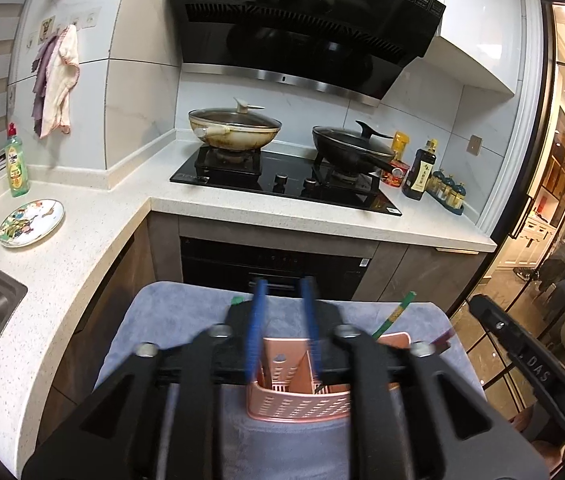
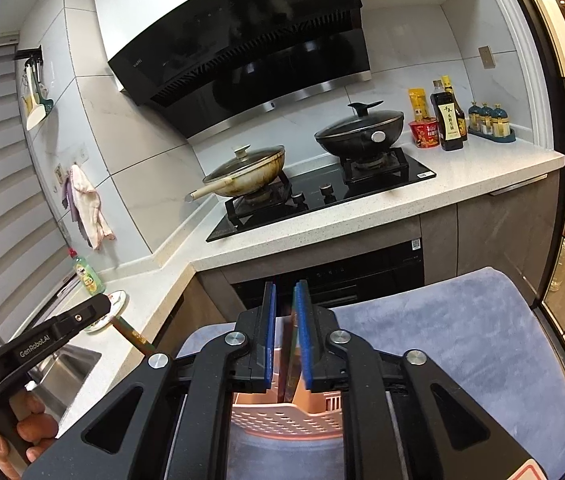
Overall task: Organize utensils
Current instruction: 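Lower both chopsticks into the pink basket and open both tools, then withdraw both open tools from the basket back over the red chopsticks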
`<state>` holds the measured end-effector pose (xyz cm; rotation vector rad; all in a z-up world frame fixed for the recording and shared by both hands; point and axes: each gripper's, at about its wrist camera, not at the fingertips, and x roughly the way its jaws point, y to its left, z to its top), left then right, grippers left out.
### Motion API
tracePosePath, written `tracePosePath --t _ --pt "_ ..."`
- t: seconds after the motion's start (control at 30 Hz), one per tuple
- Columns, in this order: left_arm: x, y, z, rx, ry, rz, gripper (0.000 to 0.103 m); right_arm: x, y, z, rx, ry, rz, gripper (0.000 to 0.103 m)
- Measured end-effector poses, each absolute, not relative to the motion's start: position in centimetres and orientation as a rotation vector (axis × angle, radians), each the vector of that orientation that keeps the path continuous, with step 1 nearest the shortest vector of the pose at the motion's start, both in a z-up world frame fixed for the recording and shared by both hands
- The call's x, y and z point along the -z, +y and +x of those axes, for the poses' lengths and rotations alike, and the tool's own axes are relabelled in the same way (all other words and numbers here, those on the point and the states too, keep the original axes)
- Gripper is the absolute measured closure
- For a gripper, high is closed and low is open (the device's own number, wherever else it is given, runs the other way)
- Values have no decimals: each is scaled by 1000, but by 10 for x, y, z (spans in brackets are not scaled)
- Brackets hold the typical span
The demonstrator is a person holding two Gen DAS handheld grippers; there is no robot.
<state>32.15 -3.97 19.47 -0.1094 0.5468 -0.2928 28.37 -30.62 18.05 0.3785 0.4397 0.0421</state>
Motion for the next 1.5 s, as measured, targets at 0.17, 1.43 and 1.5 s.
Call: tracePosePath --t 0.17,1.43,1.5 --pt "-196 -34 311 273 540 -111 56 -189 -309 268 -50 417 387 83" --pt "-84 -16 127 241 721 61 40 -70 -263 57 -83 704 193 78" --pt "-72 -14 119 243 751 61 40 -57 -256 50 -90 734 185 78"
